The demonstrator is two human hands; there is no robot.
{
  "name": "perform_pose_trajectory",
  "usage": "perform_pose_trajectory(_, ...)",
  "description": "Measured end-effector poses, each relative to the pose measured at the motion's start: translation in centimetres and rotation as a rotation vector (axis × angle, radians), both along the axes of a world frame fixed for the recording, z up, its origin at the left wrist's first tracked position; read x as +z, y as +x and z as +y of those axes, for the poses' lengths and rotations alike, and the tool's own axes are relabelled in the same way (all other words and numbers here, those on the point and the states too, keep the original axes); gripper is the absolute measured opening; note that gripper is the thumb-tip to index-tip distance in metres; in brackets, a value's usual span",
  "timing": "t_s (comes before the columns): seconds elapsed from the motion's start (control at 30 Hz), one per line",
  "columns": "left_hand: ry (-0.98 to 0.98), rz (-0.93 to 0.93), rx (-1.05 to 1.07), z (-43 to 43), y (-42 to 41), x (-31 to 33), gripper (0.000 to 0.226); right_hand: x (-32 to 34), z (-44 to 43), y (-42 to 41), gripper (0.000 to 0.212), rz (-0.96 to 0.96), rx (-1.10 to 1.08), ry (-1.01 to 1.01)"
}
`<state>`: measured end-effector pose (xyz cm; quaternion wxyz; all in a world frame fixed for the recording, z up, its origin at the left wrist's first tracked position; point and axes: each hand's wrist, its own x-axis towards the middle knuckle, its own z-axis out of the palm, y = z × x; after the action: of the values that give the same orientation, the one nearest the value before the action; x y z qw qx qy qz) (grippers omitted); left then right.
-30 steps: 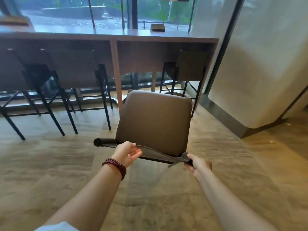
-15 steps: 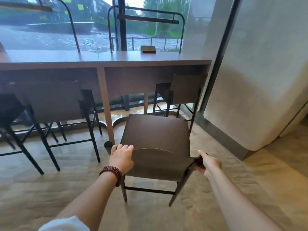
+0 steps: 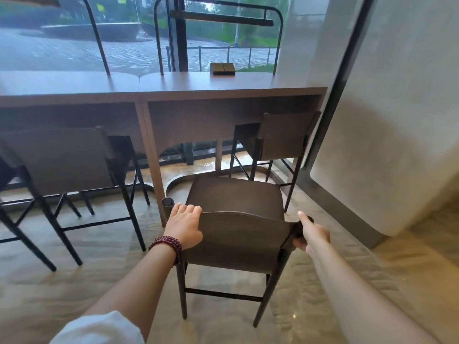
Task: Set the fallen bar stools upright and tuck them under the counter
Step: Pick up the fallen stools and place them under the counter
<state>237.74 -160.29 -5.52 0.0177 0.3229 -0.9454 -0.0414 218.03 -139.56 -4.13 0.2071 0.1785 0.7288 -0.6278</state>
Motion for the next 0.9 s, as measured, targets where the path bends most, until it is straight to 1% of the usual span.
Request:
perform_pose_trajectory(0.1,0.03,-0.009,0.016,-0.8,-1.0,0.1,0.056,0.0,-0.9,-0.9,0.038,-0.001,0.001,0.013)
perform_pose_trajectory(0.27,0.028,0.005,0.045,-0.8,-1.6,0.0,0.056,-0.2,-1.6,-1.6,0.036,0.004,-0.009,0.027)
perform_pose_trajectory(0.37,0.088,0.048,0.052,-1.0,-1.7,-0.3,0.054,-0.3,-1.7,-1.4,0.039,-0.016,-0.016,0.01)
perform_pose_trajectory(0.4,0.135,0.091,0.059,-1.1,-1.7,-0.3,0.051,-0.5,-1.8,-1.3,0.04,-0.042,-0.018,-0.003)
perform_pose_trajectory(0.43,0.186,0.186,0.08,-1.0,-1.7,-0.2,0.046,-0.7,-1.9,-1.1,0.041,-0.076,-0.011,-0.029)
perform_pose_trajectory(0.47,0.23,0.332,0.133,-0.9,-1.7,0.0,0.042,-1.0,-2.2,-1.1,0.042,-0.109,-0.003,-0.067)
perform_pose_trajectory(0.5,0.253,0.502,0.236,-0.6,-1.7,0.3,0.04,-1.3,-2.5,-1.0,0.043,-0.145,0.006,-0.113)
perform_pose_trajectory(0.53,0.267,0.669,0.396,-0.3,-1.8,0.5,0.04,-1.5,-2.8,-0.8,0.045,-0.177,0.009,-0.152)
perform_pose_trajectory(0.57,0.32,0.807,0.6,-0.3,-1.9,0.7,0.044,-1.6,-3.1,-0.6,0.048,-0.205,0.014,-0.194)
perform_pose_trajectory(0.6,0.461,0.917,0.803,-0.5,-2.1,0.9,0.053,-1.7,-3.4,-0.6,0.052,-0.228,0.018,-0.236)
perform_pose_trajectory(0.63,0.686,1.002,0.958,-0.7,-2.3,0.9,0.063,-1.9,-3.7,-0.8,0.056,-0.245,0.024,-0.273)
perform_pose_trajectory(0.67,0.928,1.071,1.042,-1.1,-2.5,0.9,0.071,-1.9,-4.0,-0.9,0.059,-0.259,0.03,-0.301)
perform_pose_trajectory(0.7,1.143,1.103,1.071,-1.3,-2.8,0.8,0.077,-1.9,-4.2,-1.1,0.059,-0.275,0.035,-0.323)
perform_pose_trajectory(0.73,1.29,1.109,1.069,-1.6,-3.1,0.9,0.081,-2.0,-4.5,-1.4,0.056,-0.291,0.029,-0.345)
perform_pose_trajectory(0.77,1.366,1.118,1.073,-1.9,-3.3,0.7,0.084,-2.1,-4.7,-1.6,0.049,-0.304,0.014,-0.365)
perform_pose_trajectory(0.83,1.401,1.157,1.128,-2.4,-3.9,0.6,0.086,-2.5,-5.2,-2.1,0.042,-0.314,-0.035,-0.397)
perform_pose_trajectory(0.9,1.425,1.21,1.209,-3.1,-4.5,0.4,0.082,-3.0,-5.4,-2.2,0.053,-0.321,-0.083,-0.425)
